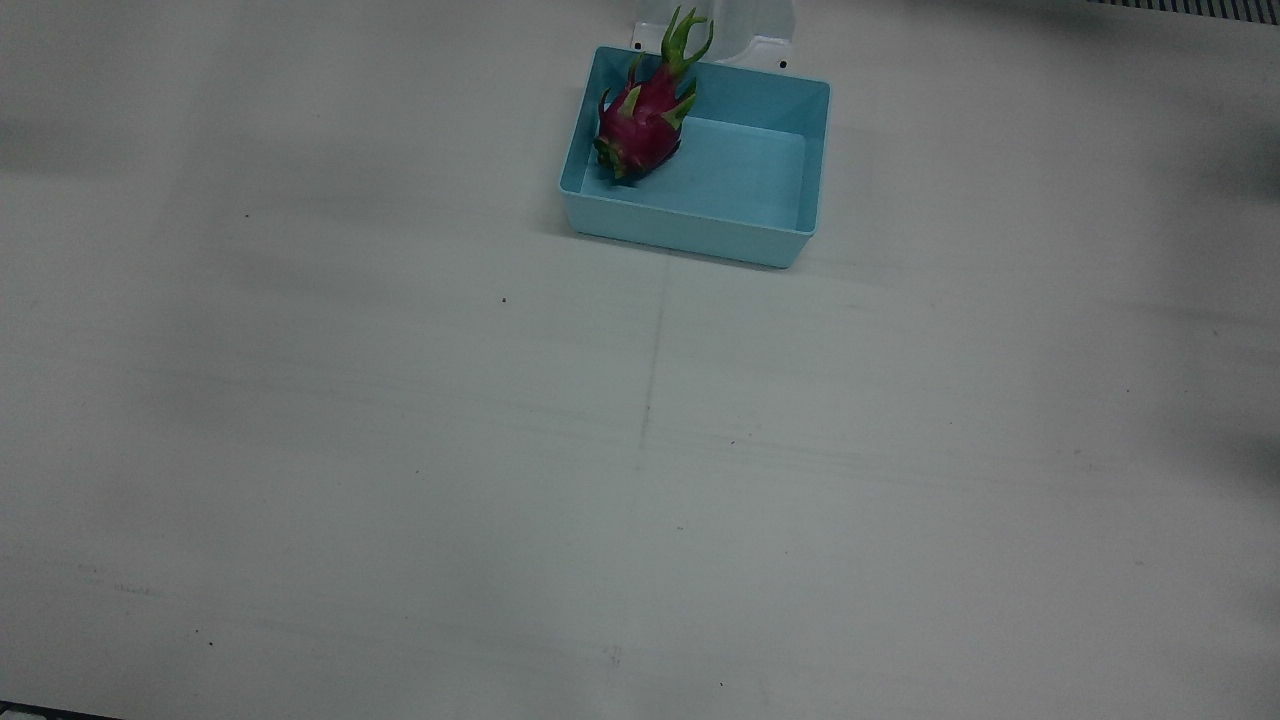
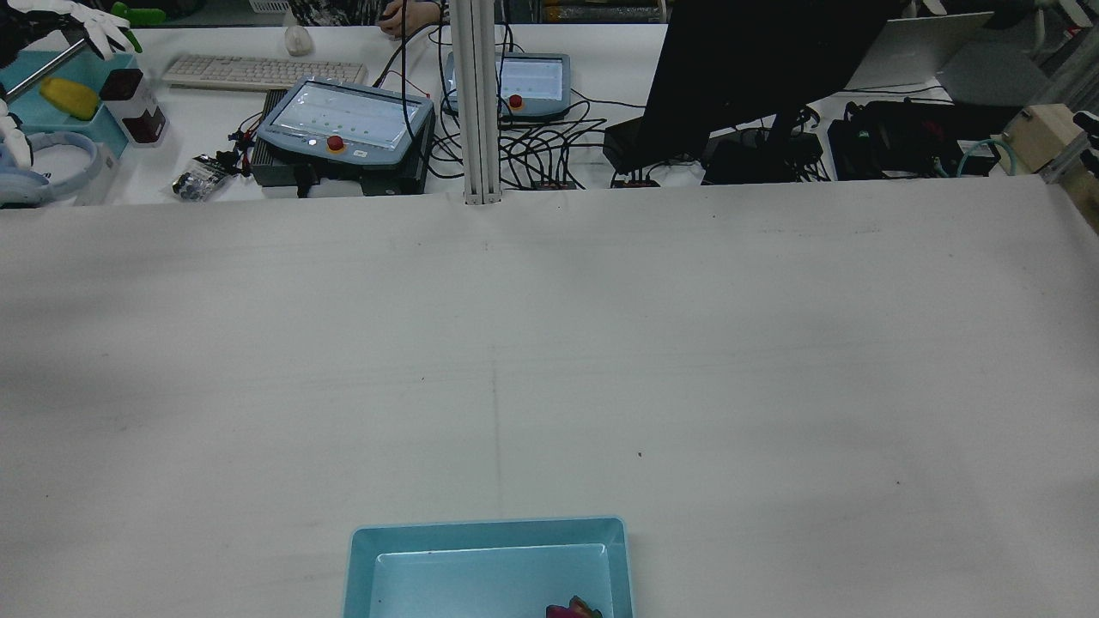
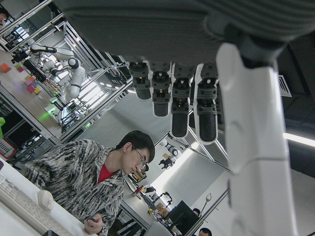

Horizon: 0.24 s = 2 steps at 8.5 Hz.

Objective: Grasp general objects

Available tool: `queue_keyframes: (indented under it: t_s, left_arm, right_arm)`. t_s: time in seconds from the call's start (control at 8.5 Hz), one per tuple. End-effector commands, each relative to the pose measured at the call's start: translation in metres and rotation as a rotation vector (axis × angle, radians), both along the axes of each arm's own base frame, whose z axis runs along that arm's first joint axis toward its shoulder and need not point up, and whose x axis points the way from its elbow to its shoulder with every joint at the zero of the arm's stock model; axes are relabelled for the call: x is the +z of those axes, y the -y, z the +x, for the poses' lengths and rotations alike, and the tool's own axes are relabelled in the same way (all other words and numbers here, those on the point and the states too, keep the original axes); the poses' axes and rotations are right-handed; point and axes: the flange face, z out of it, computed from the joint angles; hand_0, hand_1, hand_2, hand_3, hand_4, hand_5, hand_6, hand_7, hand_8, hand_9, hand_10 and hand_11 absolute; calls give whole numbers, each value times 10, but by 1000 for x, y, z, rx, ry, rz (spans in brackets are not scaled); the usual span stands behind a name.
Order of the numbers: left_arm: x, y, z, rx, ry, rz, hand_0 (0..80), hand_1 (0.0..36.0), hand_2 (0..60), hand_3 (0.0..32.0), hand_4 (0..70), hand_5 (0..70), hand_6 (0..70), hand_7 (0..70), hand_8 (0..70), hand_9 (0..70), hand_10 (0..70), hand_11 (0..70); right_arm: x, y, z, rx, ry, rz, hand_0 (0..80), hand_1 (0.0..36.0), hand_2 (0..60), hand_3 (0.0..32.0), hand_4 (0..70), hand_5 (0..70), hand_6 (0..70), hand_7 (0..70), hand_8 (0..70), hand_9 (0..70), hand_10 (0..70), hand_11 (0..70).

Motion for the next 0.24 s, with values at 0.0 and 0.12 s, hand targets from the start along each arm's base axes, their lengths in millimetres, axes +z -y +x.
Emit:
queue_keyframes:
  t_s: [0.0, 0.12]
  left_arm:
    - [33, -22, -8, -36, 19, -41, 508, 311, 600, 0, 175, 422, 295, 340, 191, 188, 102, 167]
    - [37, -25, -10, -55, 11, -44, 509, 310, 600, 0, 163, 419, 285, 330, 183, 182, 99, 163]
  right_arm:
    - [1, 0, -1, -1, 0, -2, 0, 0, 0, 0, 0, 0, 0, 0, 0, 0, 0, 0]
    - [2, 0, 0, 0, 0, -2, 0, 0, 0, 0, 0, 0, 0, 0, 0, 0, 0, 0]
